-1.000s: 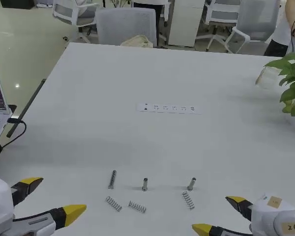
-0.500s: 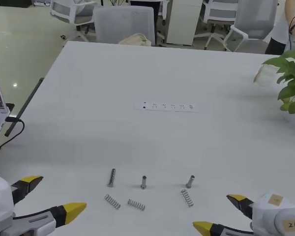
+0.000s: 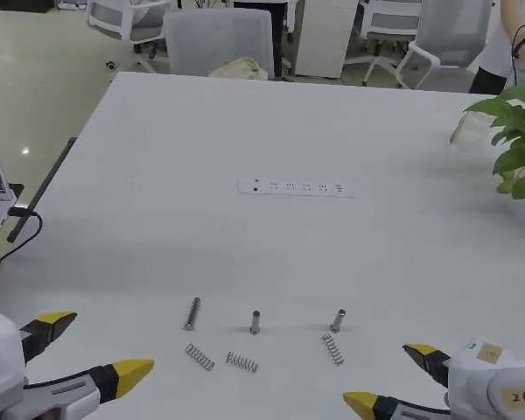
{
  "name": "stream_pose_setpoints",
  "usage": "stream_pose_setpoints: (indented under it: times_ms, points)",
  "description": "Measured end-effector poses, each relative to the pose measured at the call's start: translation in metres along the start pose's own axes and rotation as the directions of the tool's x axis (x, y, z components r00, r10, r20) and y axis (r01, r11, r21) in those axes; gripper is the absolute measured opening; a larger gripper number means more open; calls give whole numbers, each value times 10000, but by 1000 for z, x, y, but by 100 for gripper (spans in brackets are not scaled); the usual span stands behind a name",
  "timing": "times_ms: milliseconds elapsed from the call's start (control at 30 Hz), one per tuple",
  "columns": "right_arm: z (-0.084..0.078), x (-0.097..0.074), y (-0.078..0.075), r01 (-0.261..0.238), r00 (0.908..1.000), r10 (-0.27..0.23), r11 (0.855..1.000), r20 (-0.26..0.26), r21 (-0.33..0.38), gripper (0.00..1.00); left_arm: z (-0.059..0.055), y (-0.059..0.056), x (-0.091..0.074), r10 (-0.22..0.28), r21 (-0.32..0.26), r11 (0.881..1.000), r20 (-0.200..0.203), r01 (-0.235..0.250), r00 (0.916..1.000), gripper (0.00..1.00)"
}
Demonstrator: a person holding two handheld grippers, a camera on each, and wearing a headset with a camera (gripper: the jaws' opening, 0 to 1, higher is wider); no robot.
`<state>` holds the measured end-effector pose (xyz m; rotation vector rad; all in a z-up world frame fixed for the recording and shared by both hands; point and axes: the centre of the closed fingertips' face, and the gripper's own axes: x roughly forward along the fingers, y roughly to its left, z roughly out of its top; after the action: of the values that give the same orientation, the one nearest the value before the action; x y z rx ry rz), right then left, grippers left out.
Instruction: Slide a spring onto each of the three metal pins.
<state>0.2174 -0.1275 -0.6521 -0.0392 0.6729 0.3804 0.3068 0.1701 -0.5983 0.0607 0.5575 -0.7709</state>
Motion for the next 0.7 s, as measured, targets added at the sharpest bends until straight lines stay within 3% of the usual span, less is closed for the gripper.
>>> stream_pose_setpoints:
  times_ms: [700]
  points:
    - [0, 1, 2, -47, 10000, 47, 10000, -16, -14, 70, -1, 1, -1, 16, 1, 10000, -19, -16, 10000, 74]
